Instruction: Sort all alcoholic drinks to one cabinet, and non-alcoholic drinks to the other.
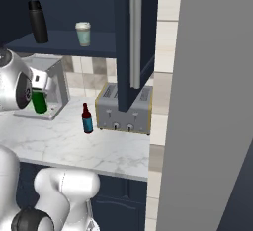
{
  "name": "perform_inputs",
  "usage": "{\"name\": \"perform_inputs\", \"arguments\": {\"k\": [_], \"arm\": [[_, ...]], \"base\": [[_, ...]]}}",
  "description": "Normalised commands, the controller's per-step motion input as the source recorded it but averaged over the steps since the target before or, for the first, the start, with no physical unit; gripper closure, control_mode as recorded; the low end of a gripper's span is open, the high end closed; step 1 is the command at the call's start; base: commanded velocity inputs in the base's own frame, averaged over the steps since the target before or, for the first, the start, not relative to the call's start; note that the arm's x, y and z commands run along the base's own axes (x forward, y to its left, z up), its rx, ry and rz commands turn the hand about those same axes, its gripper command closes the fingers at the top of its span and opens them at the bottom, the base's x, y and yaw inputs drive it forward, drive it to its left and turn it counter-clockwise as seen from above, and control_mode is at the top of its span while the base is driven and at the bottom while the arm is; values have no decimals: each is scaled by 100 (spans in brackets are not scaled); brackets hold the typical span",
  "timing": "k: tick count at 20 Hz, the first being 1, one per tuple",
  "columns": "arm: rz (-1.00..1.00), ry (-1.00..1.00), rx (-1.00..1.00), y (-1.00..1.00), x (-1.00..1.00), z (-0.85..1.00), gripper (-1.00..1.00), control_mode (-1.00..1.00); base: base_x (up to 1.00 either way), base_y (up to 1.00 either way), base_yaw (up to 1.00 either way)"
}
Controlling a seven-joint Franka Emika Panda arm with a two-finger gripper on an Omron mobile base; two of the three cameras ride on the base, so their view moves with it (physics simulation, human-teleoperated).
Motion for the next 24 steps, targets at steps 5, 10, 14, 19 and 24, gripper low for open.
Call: {"name": "perform_inputs", "arguments": {"k": [5, 10, 14, 19, 24], "arm": [[0, 0, -3, -28, -32, 33, 100, -100], [0, 0, -5, -37, -41, 7, 100, -100], [0, 1, -4, -47, -39, 3, 100, -100], [0, 4, 0, -39, -24, 1, 100, -100], [0, 7, 0, -28, -25, 0, 100, -100]], "base": [[0, 0, 0], [0, 0, 0], [0, 0, 0], [0, 0, 0], [0, 0, 0]]}}
